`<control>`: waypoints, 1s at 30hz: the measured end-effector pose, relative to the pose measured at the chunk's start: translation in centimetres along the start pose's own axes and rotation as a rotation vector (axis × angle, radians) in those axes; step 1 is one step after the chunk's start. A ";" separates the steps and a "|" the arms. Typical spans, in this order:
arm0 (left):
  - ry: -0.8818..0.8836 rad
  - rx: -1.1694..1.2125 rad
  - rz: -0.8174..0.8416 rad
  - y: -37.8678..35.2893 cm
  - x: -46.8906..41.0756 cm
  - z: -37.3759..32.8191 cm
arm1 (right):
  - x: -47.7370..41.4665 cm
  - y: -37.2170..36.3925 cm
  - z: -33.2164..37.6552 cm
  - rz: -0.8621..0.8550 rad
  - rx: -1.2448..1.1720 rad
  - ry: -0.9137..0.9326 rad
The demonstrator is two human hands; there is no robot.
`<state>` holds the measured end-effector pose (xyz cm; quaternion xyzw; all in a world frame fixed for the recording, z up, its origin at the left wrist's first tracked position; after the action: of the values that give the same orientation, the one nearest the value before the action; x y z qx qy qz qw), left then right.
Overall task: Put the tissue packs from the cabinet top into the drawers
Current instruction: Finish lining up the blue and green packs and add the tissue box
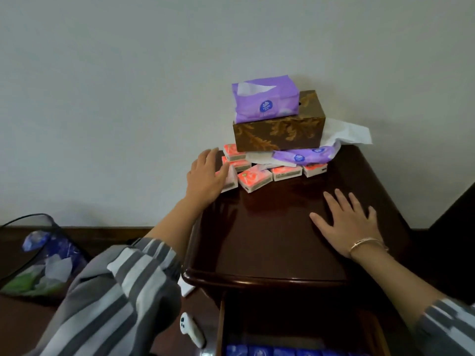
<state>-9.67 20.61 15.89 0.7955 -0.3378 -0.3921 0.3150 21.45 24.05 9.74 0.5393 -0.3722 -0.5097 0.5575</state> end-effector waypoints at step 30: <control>0.267 -0.023 -0.203 -0.9 9.4 -3.5 | 0.0 0.8 0.3 -0.019 -0.012 -0.025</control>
<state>-2.15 14.63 13.04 0.8670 -0.2062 -0.3166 0.3248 21.25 23.91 10.60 0.5332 -0.3710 -0.5236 0.5513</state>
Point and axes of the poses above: each hand's wrist, its own x-axis away from the middle knuckle, its own y-axis out of the back of the hand, z = x × y, the point moved 1 cm from there along -x, towards the middle knuckle, and after that the axes turned 9 degrees about -z, right-handed, at the moved point
